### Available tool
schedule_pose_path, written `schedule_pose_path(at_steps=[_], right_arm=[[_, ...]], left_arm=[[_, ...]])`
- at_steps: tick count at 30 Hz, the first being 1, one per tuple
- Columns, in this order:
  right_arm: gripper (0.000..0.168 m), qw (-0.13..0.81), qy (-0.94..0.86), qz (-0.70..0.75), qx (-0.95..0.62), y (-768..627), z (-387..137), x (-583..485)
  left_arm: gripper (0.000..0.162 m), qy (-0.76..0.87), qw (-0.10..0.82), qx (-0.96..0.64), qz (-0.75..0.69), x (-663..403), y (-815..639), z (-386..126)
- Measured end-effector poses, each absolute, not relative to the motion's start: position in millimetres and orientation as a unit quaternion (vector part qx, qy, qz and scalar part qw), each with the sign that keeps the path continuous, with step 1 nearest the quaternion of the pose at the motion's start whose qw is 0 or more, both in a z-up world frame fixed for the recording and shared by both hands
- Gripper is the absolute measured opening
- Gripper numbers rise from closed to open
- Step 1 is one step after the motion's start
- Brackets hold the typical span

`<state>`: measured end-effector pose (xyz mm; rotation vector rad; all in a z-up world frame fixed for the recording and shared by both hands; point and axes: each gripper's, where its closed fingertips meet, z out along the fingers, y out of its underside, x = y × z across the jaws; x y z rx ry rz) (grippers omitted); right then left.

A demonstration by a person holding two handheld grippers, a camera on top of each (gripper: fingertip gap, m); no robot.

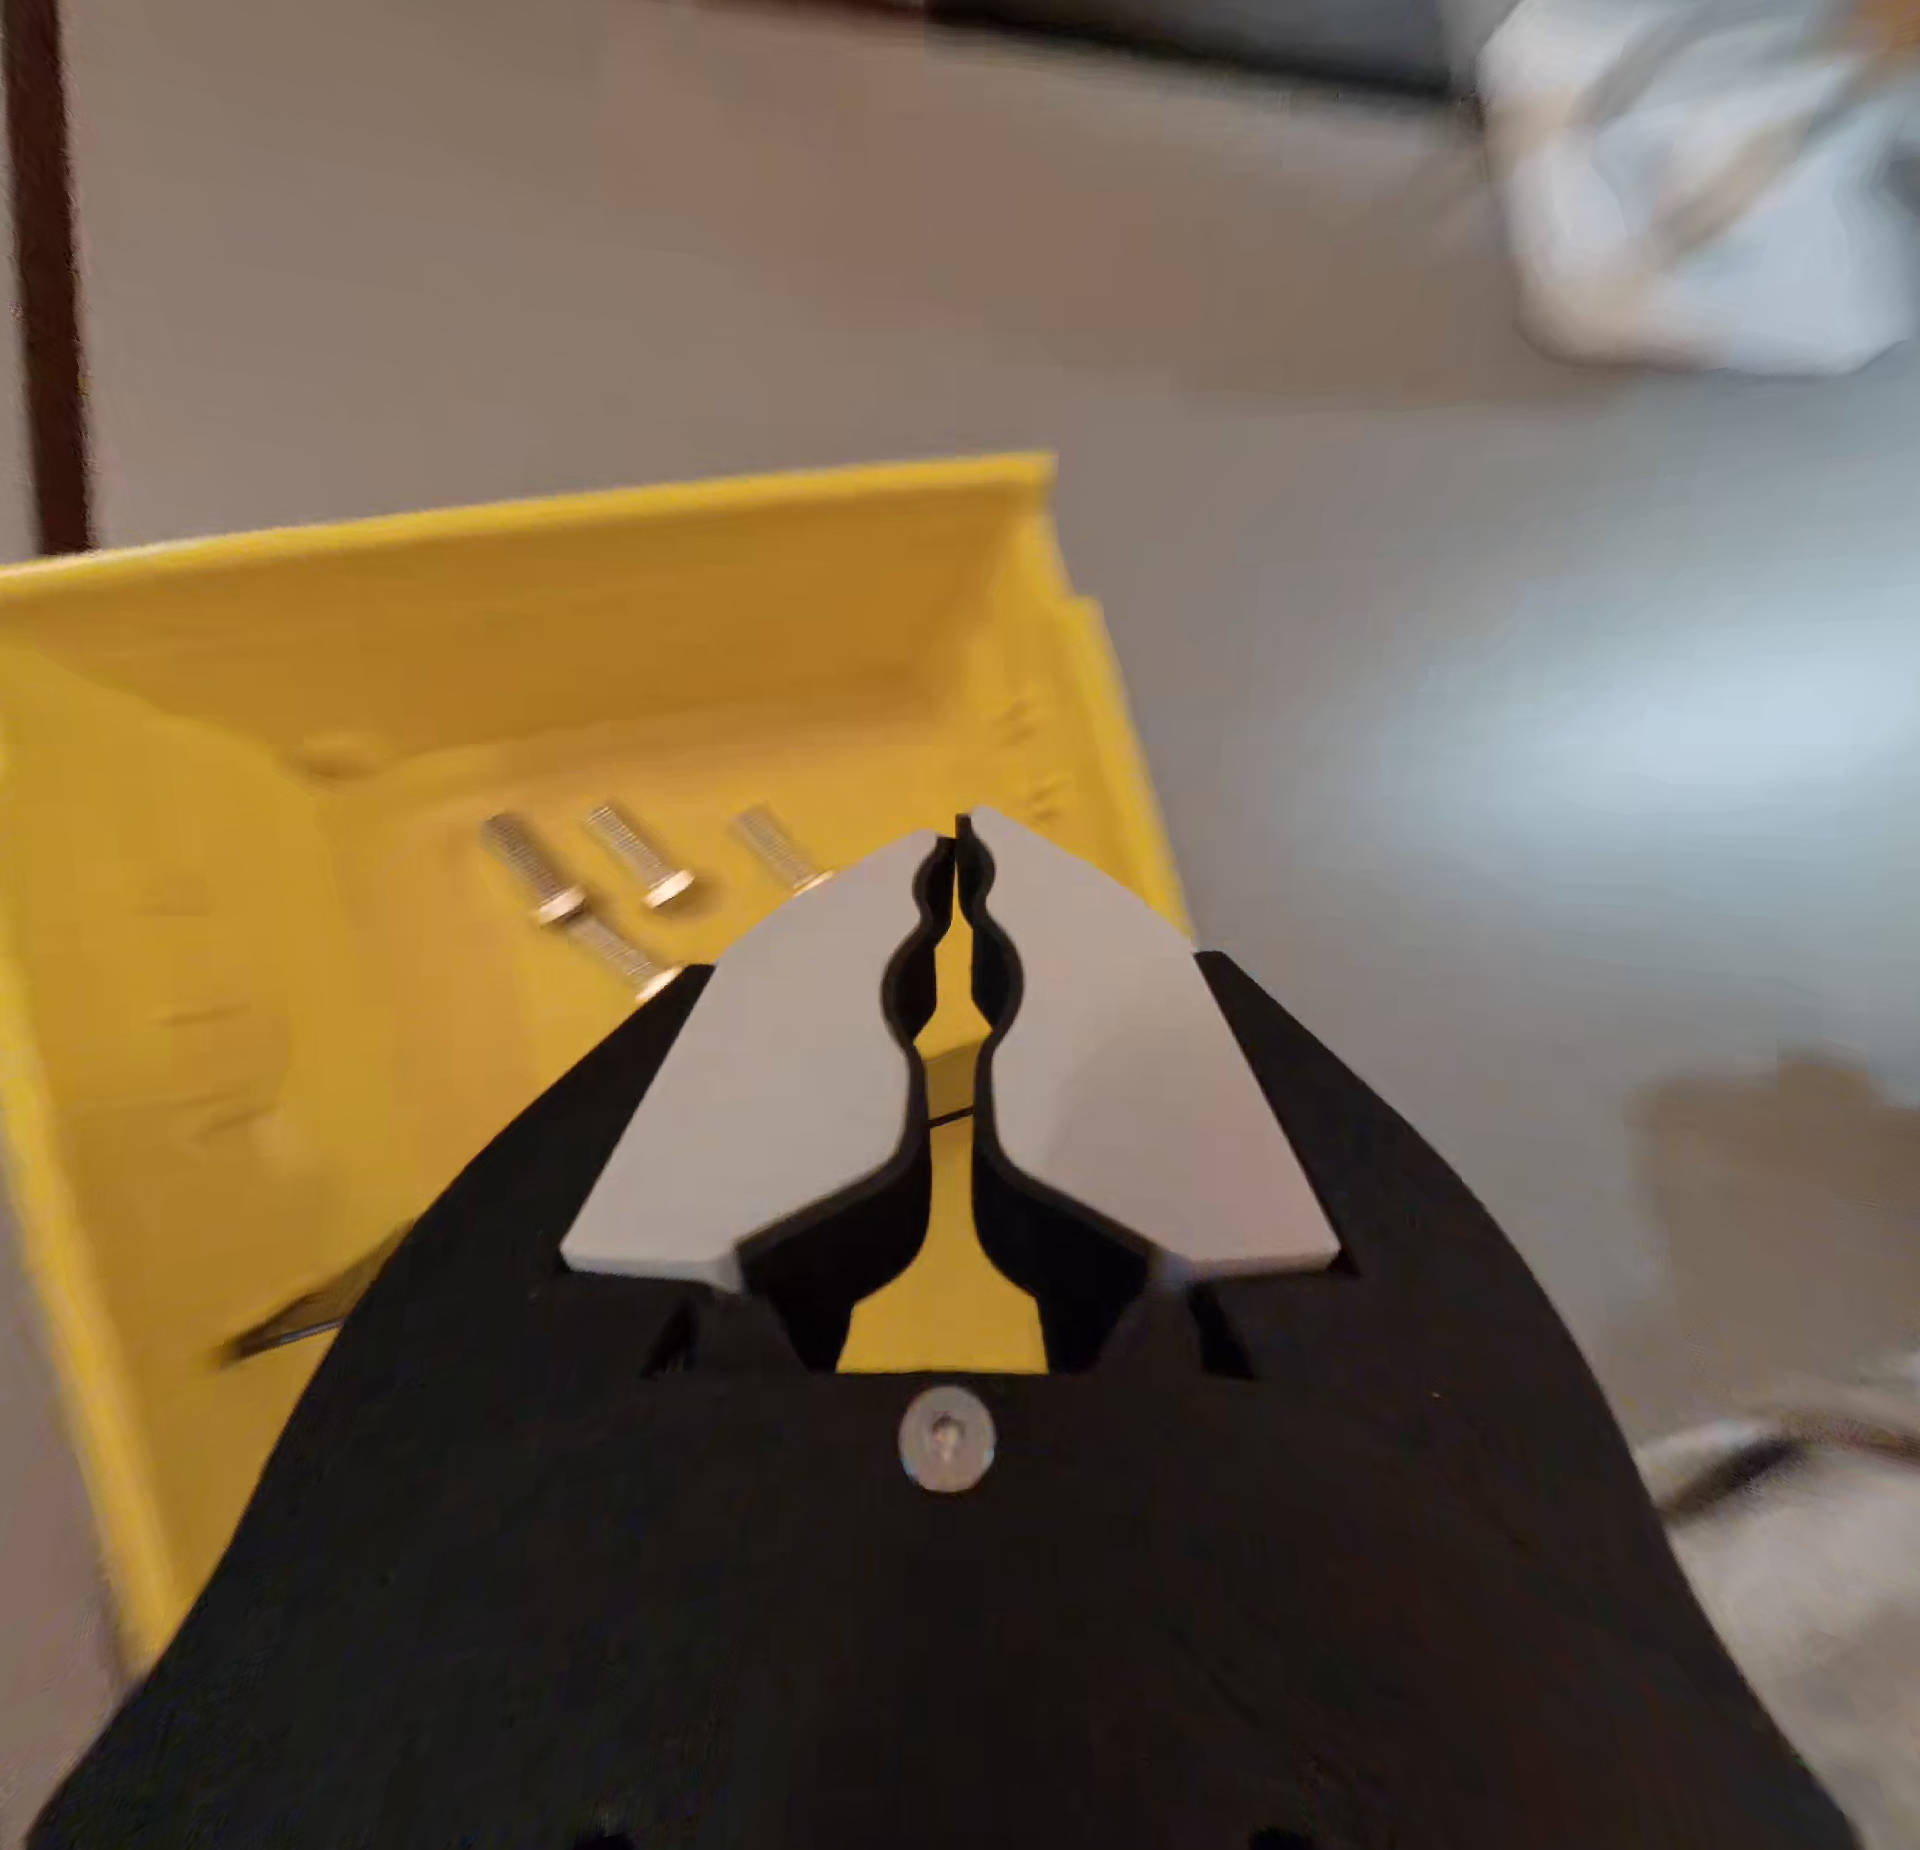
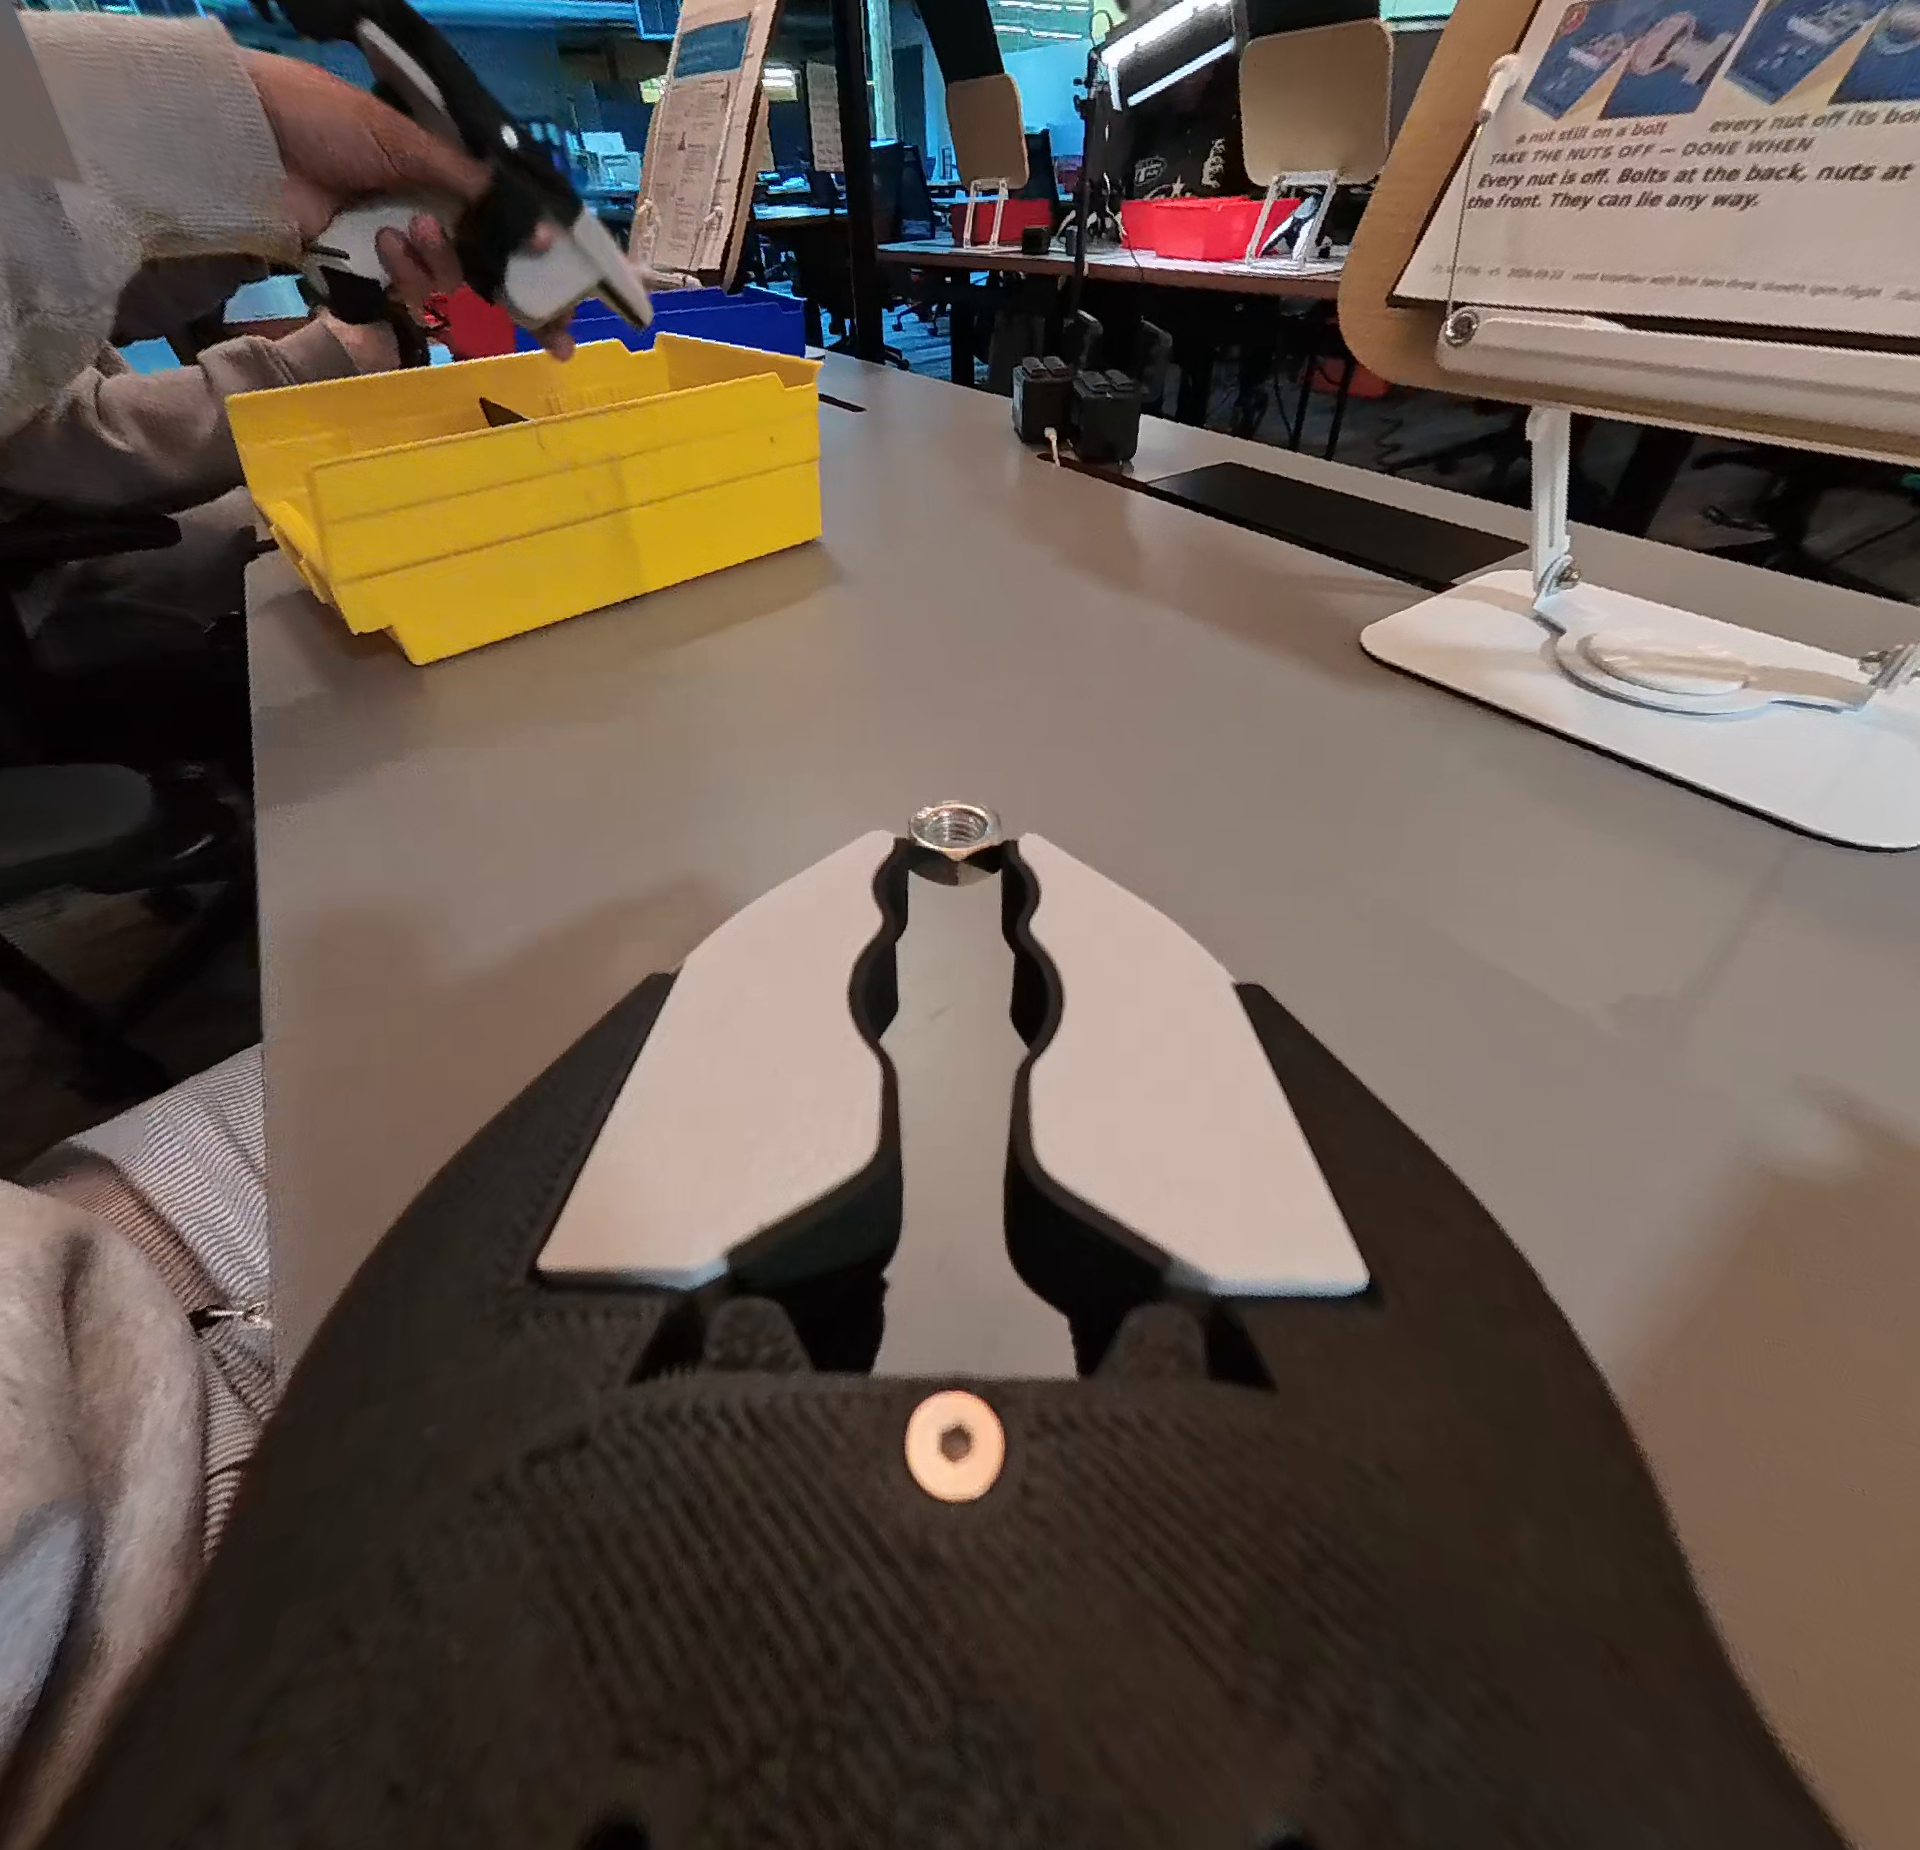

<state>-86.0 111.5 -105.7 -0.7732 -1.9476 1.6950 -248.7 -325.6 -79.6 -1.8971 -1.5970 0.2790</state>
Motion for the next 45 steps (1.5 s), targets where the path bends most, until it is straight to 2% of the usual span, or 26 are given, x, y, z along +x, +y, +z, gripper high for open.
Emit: schedule_pose_path(at_steps=[3,9,14,22,26,45], right_arm=[[0.017,0.231,-0.707,0.606,-0.282,111.7,-108.1,-91.5],[0.017,0.228,-0.709,0.601,-0.291,112.8,-115.0,-102.2],[0.017,0.225,-0.691,0.615,-0.304,119.8,-108.5,-106.0],[0.017,0.232,-0.685,0.621,-0.302,121.8,-102.3,-104.5],[0.017,0.237,-0.688,0.618,-0.298,120.5,-102.2,-103.5],[0.017,0.233,-0.687,0.617,-0.306,123.7,-104.0,-106.1]], left_arm=[[0.002,-0.618,0.216,-0.753,0.06,-250.5,-349.2,-115.9],[0.009,-0.654,0.139,-0.743,-0.012,-261.5,-368.2,-160.8],[0.023,-0.67,0.108,-0.733,-0.052,-256.7,-376.7,-180.5],[0.019,-0.681,0.09,-0.726,-0.036,-262.7,-382.8,-187.8],[0.026,-0.677,0.051,-0.733,-0.032,-258.6,-391.0,-194.7],[0.021,-0.677,0.037,-0.735,-0.032,-267.0,-392.1,-200.1]])
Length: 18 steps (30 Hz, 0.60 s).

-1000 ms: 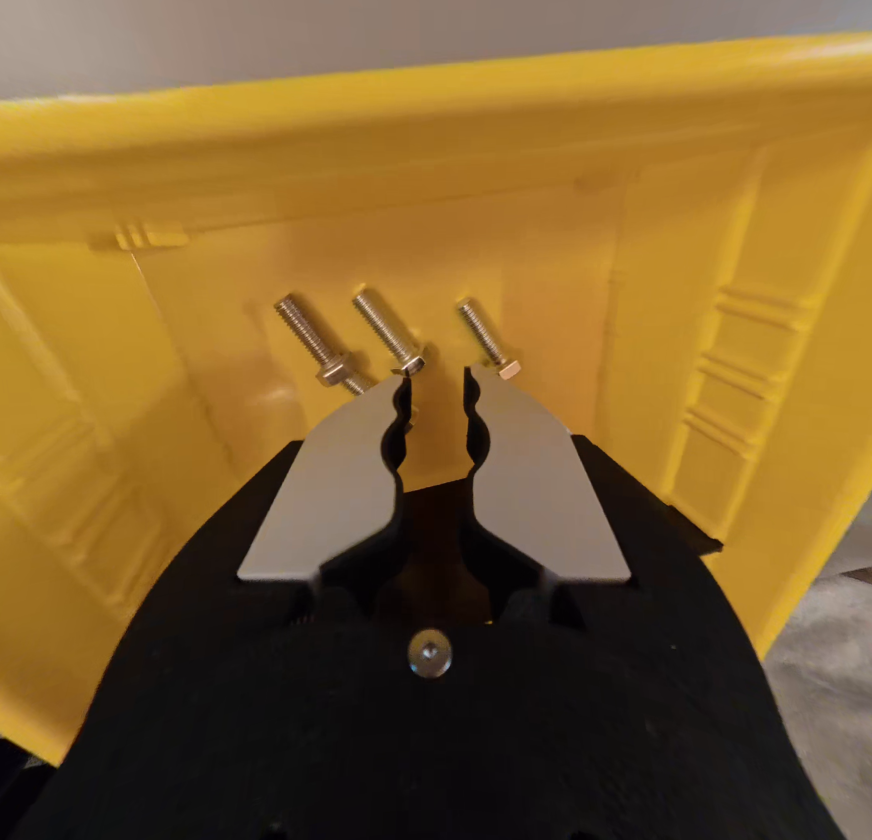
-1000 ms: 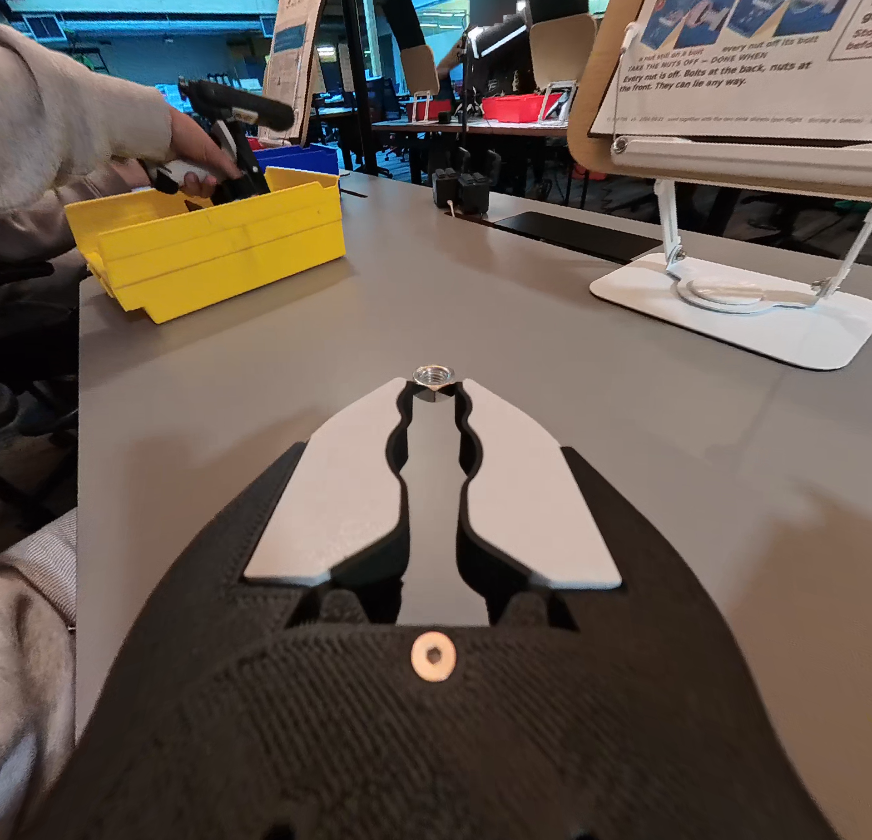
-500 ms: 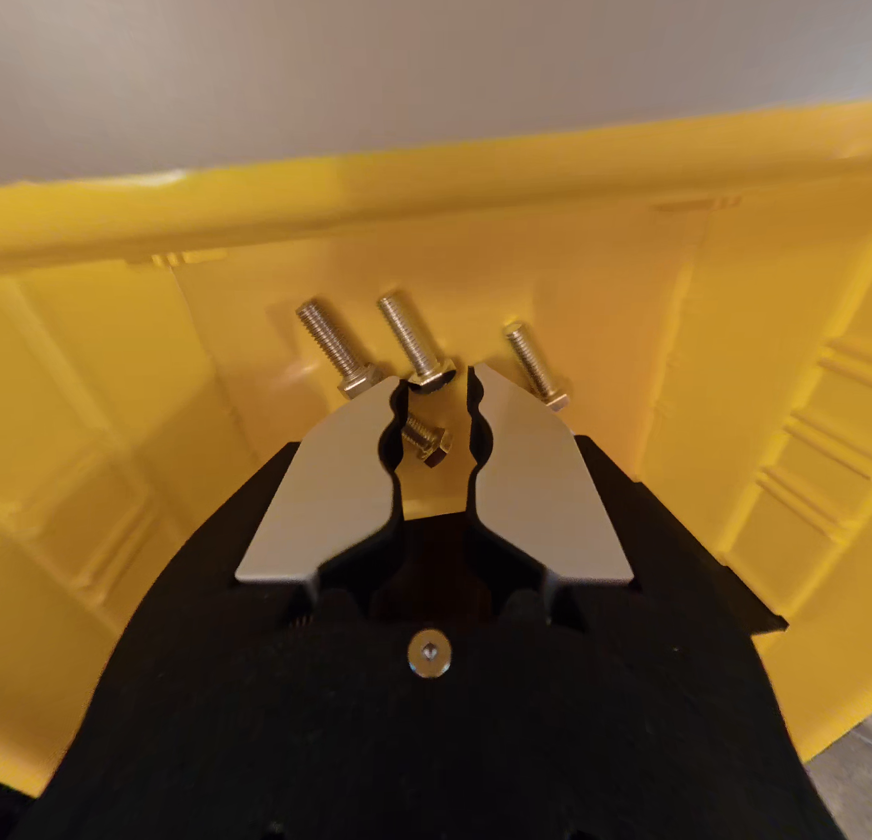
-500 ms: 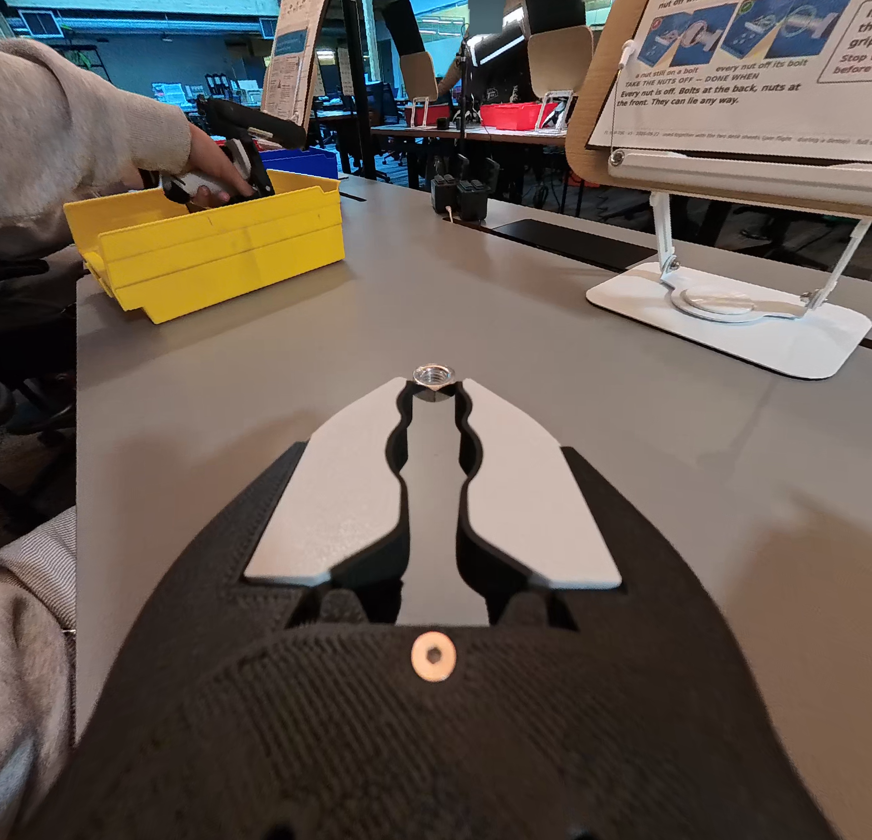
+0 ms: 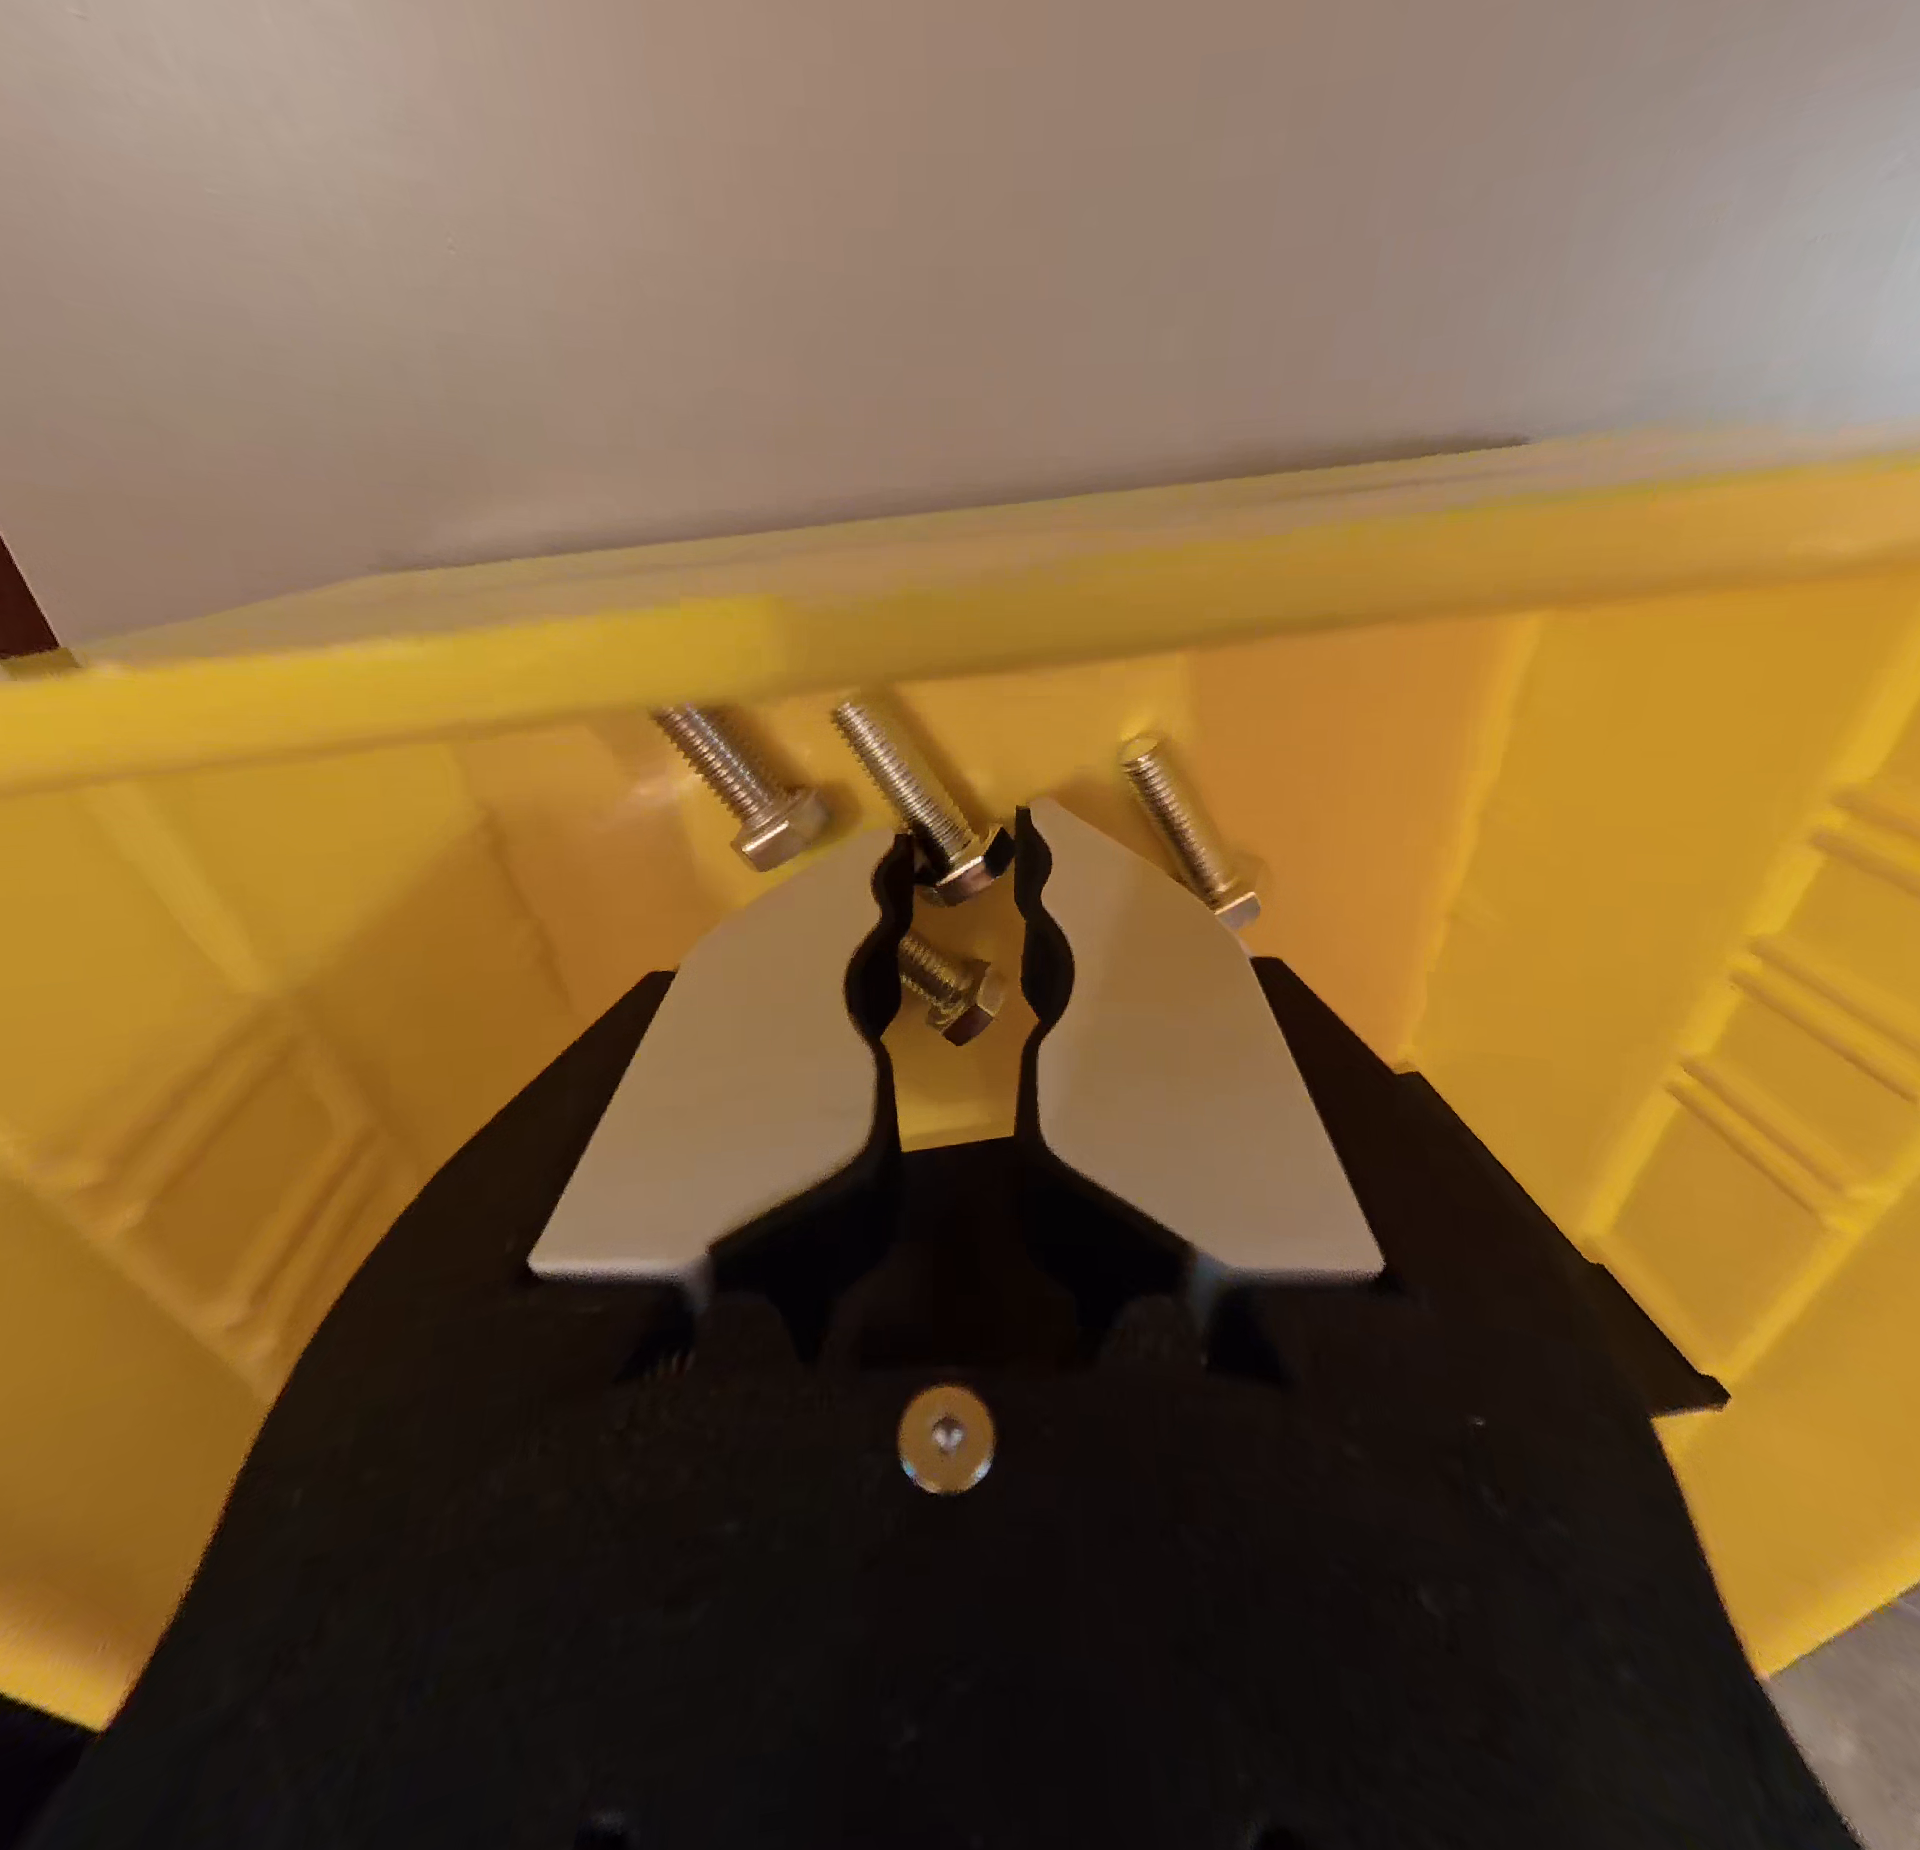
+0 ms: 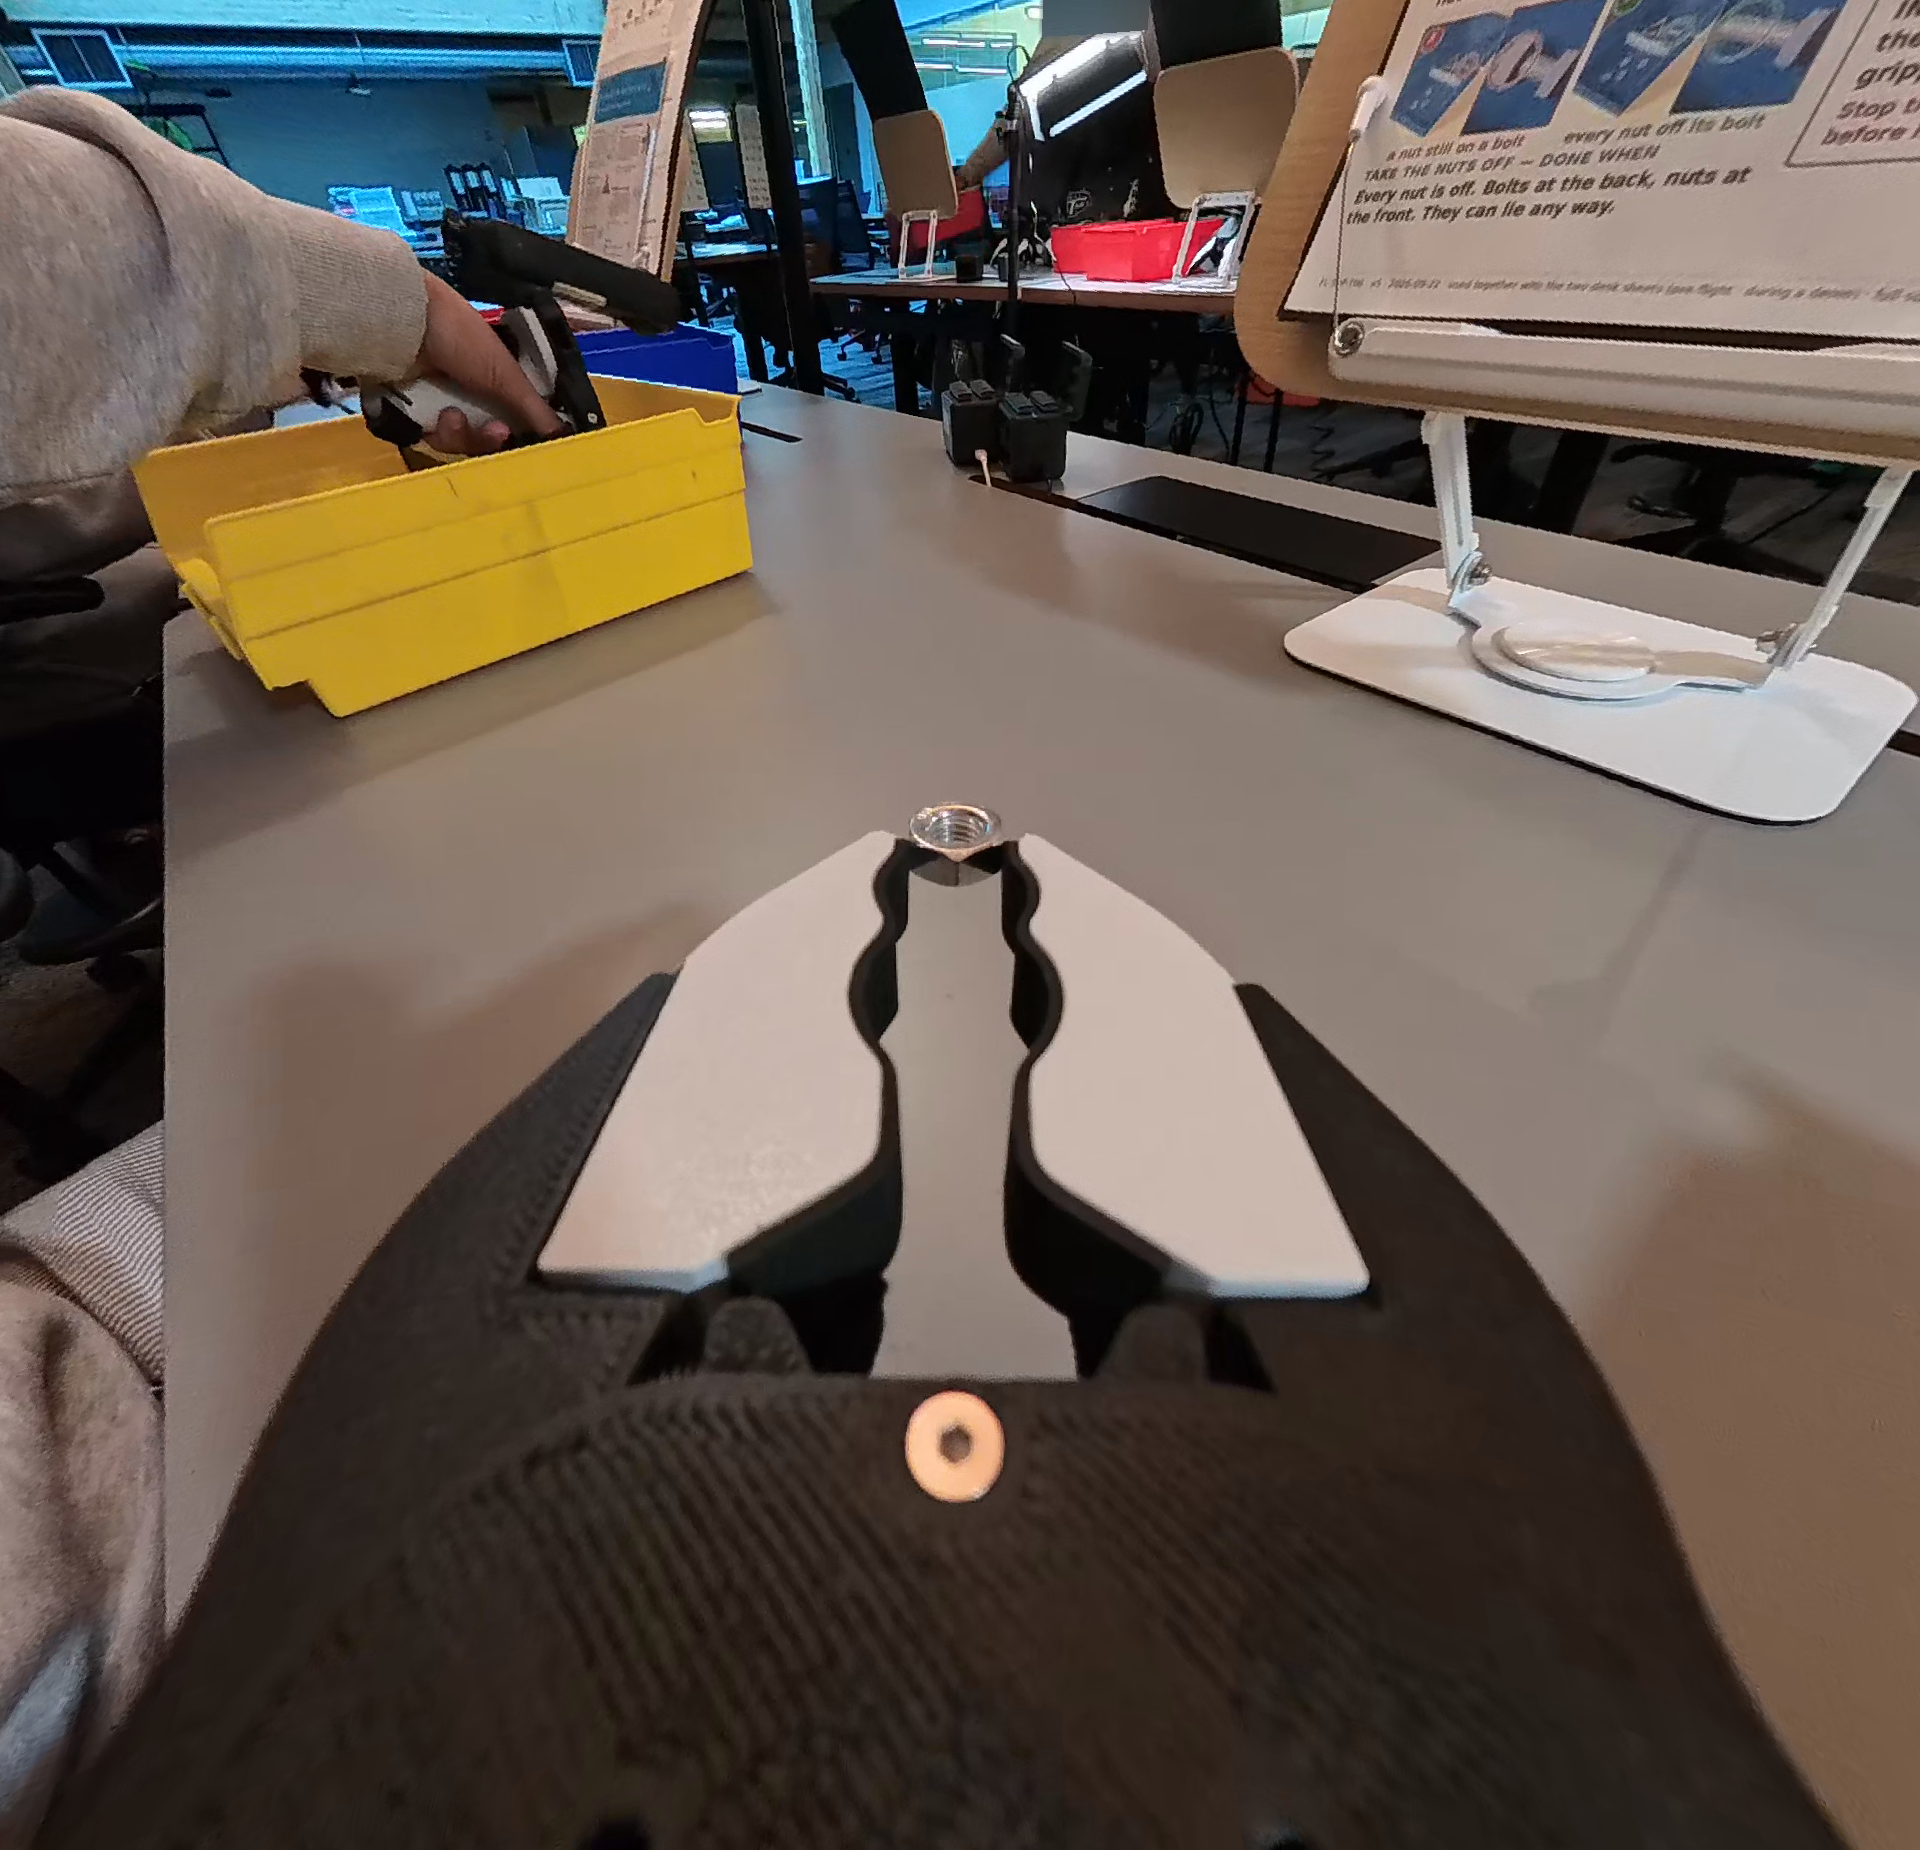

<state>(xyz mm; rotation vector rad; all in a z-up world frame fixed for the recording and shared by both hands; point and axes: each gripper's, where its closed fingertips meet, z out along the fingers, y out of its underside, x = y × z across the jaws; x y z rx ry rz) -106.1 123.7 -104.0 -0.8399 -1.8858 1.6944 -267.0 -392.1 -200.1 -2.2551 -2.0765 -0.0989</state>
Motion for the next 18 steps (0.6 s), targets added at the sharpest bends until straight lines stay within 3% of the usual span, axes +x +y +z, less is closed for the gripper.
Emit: schedule_pose_path(at_steps=[6,13,18], right_arm=[[0.017,0.236,-0.682,0.622,-0.304,125.0,-98.8,-103.6],[0.017,0.235,-0.676,0.632,-0.297,123.7,-91.4,-98.6],[0.017,0.233,-0.671,0.642,-0.29,120.9,-84.5,-93.4]], left_arm=[[0.021,-0.666,0.041,-0.745,-0.021,-264.3,-389.9,-189.0],[0.02,-0.665,0.142,-0.733,0.015,-264.0,-379.2,-141.6],[0.02,-0.632,0.131,-0.763,0.018,-255.3,-372.0,-148.5]])
